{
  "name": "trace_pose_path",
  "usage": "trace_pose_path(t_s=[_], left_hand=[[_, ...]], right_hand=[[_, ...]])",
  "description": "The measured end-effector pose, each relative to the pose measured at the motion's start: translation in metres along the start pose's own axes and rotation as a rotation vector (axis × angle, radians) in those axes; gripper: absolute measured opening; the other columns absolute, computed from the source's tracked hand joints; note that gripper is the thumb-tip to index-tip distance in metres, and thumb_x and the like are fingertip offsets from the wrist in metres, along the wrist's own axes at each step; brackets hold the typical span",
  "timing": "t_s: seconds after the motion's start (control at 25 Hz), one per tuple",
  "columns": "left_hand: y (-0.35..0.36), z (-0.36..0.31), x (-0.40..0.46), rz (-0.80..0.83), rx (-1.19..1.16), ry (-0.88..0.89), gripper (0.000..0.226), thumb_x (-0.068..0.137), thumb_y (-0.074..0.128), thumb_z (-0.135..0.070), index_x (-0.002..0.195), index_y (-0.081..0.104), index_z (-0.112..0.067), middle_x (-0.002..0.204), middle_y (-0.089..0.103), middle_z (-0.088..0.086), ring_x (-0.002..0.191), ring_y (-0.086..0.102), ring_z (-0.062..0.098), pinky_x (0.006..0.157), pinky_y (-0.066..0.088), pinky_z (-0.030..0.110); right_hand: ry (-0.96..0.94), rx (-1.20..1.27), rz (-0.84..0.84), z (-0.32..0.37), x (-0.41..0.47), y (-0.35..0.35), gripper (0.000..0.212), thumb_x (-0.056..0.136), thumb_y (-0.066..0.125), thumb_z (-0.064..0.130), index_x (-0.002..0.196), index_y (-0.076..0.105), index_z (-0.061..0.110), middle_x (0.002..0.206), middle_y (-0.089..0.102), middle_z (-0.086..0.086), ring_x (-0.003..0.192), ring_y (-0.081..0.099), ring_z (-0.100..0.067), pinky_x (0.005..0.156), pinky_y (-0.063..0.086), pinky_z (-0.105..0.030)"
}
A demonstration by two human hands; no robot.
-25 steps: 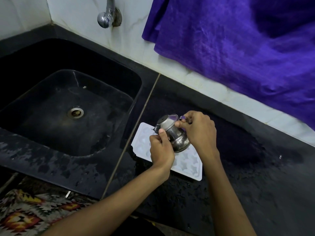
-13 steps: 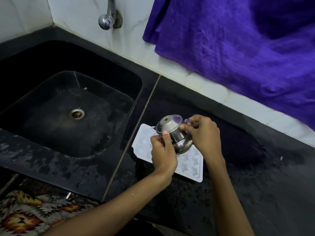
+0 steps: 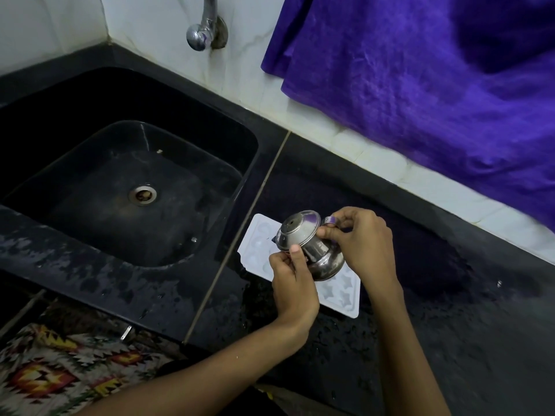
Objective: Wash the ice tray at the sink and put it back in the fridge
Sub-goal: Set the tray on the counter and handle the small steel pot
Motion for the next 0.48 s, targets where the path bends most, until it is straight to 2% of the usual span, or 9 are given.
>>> trace_pose_path(t_s=[0.2,0.36,0.48], left_hand=[[-0.0003,0.0028,0.0030,-0.002,-0.007,-0.011,0.029,0.097,0.031,-0.043,0.098,0.041,-0.016,0.086,0.055,-0.009,0.076,0.052,-0.002,0.058,0.036,0.011],[0.0004,0.0028,0.0029,-0.007,-0.014,-0.008,0.029,0.097,0.031,-0.043,0.098,0.041,-0.017,0.085,0.055,-0.010,0.075,0.052,-0.003,0.055,0.036,0.008],[0.0001,0.0029,0.0025,-0.005,-0.026,0.005,0.029,0.097,0.032,-0.043,0.099,0.042,-0.016,0.086,0.056,-0.009,0.076,0.053,-0.002,0.058,0.038,0.011]], right_hand=[[0.012,-0.002,0.002,-0.0002,0.0006,0.0037,0.015,0.070,0.079,0.029,0.077,0.067,0.023,0.076,0.069,0.005,0.075,0.066,-0.014,0.073,0.052,-0.035],[0.002,-0.017,-0.007,0.0016,0.0003,0.0025,0.016,0.070,0.079,0.031,0.077,0.067,0.024,0.075,0.068,0.006,0.076,0.065,-0.013,0.072,0.051,-0.033],[0.015,-0.018,-0.011,0.0008,-0.0004,0.0014,0.016,0.070,0.079,0.031,0.075,0.065,0.026,0.072,0.064,0.010,0.075,0.063,-0.012,0.068,0.048,-0.029]])
Point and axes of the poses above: each hand's wrist, its own x-axis towards the middle knuckle, its own y-axis out of the palm, z = x × y, the point moved 6 cm from there along x, towards the middle knuckle
